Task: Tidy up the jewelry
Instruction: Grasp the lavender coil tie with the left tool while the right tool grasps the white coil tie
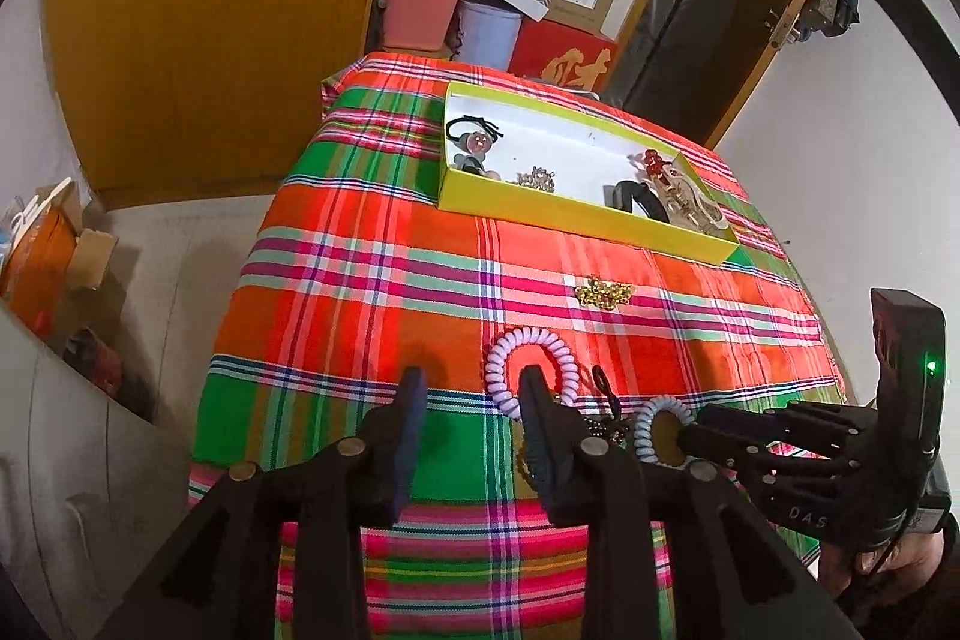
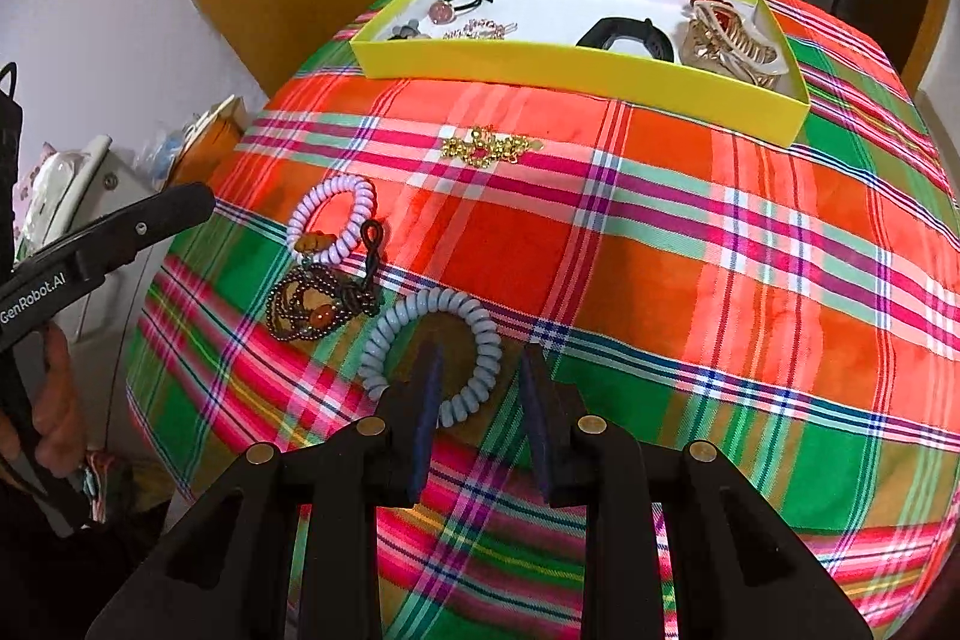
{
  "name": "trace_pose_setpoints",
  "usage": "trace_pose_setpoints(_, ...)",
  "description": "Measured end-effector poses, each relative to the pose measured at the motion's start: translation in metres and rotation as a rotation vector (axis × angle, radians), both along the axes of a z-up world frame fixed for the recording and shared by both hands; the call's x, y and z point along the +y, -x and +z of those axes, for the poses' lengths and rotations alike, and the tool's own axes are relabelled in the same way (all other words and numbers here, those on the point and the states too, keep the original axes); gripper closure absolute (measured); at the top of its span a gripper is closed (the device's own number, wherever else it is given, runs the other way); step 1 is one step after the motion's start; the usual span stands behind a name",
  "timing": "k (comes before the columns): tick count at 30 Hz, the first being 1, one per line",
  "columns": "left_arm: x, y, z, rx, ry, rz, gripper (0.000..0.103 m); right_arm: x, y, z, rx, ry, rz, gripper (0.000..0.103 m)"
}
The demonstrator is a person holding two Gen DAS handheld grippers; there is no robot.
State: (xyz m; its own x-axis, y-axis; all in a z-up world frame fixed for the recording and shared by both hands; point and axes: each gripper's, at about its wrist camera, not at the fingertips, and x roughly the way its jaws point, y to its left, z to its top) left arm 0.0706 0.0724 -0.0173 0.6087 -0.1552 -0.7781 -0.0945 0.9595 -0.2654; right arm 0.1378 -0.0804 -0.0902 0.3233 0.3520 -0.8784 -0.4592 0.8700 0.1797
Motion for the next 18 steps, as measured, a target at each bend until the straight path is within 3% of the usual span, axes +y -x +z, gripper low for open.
trace_pose_setpoints(8,-0.007,-0.013,-0.01,0.019,-0.001,-0.024,0.071,0.012,0.002,-0.002,-0.05,0.068,0.035,0.077)
trace_pose_setpoints(10,-0.009,-0.017,-0.012,0.023,-0.001,-0.031,0.071,0.013,0.003,-0.002,-0.071,0.096,0.036,0.092)
trace_pose_setpoints(18,-0.014,-0.027,-0.021,0.044,-0.003,-0.047,0.071,0.0,-0.003,-0.002,-0.075,0.069,0.0,0.094)
